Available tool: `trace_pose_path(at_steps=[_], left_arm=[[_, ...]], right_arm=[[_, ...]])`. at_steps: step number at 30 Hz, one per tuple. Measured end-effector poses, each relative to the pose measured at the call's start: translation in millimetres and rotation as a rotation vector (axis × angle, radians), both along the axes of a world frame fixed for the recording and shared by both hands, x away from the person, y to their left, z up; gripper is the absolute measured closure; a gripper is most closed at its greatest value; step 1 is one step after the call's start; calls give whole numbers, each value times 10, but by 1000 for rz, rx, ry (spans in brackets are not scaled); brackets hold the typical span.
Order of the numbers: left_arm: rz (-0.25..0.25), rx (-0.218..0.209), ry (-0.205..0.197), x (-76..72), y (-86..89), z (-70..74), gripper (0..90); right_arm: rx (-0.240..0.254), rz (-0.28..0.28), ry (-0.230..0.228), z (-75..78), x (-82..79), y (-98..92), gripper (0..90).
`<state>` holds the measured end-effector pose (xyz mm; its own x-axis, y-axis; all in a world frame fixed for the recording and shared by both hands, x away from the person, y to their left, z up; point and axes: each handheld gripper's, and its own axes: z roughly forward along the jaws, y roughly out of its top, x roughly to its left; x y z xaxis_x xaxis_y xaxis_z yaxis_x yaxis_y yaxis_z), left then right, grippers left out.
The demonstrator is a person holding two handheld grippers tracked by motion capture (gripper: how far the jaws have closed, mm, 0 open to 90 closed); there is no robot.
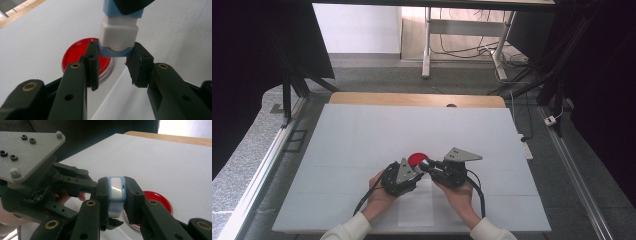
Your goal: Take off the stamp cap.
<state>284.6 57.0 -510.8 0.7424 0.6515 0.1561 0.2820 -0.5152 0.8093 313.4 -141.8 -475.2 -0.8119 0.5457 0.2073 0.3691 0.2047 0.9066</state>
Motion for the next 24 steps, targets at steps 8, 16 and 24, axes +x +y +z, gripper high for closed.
trace_pose_path(at_steps=[8,16,24], left_arm=[[-4,4,7,3,4,-2,647],[-6,17,3,-4,4,-3,657],[-2,17,-6,-18,5,-12,659]], right_arm=[[-4,2,4,-11,-1,10,748],[-8,-4,-6,-15,-20,17,749],[-12,-13,-16,-20,-42,19,751]])
